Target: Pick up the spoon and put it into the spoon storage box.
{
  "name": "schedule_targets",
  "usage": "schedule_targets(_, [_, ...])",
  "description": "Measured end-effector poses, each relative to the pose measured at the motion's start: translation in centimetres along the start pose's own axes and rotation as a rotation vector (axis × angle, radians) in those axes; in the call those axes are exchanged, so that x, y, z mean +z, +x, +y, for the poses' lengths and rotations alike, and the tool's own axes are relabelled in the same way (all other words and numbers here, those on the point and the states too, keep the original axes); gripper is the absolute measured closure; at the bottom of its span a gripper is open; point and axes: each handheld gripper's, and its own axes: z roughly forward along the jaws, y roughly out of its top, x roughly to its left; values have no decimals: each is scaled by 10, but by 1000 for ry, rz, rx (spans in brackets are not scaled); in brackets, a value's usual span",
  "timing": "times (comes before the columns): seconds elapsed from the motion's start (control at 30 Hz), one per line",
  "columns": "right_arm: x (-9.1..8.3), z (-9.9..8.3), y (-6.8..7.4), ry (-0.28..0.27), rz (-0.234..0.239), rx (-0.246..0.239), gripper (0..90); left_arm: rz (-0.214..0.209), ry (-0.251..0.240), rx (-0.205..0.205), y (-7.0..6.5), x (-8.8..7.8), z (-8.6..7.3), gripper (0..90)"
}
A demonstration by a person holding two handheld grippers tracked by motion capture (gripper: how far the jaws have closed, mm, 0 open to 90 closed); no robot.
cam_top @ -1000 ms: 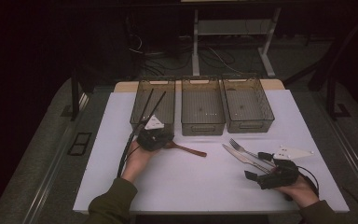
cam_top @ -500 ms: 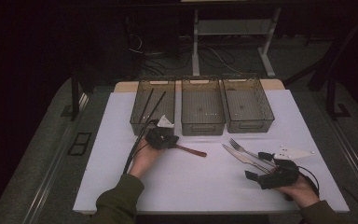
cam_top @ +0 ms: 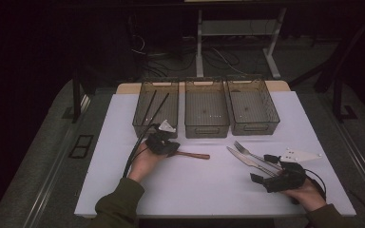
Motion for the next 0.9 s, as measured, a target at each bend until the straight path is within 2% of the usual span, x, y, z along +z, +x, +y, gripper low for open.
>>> schedule_targets(0.13, [0, 0, 0, 0, -1, 2, 24, -23, 20, 3, -6, -5, -6, 894])
schedule_targets(0.27, [0, 0, 0, 1, -1, 3, 24, -31, 20, 2, -6, -6, -8, 894])
schedule_targets(0.43, [1, 0, 0, 2, 0, 0, 24, -33, -17, -1, -4, -10, -8, 885])
schedule_targets(0.6, [0, 0, 4, 6, -8, -15, 24, -18, -55, 3, -4, -23, -10, 756])
schedule_targets(0.67, [-1, 0, 4, 4, -12, -12, 24, -26, -90, -14, -4, -29, -12, 683])
schedule_targets(0.9, [-2, 0, 2, -3, -15, -6, 24, -60, -151, -24, -1, -45, -24, 473])
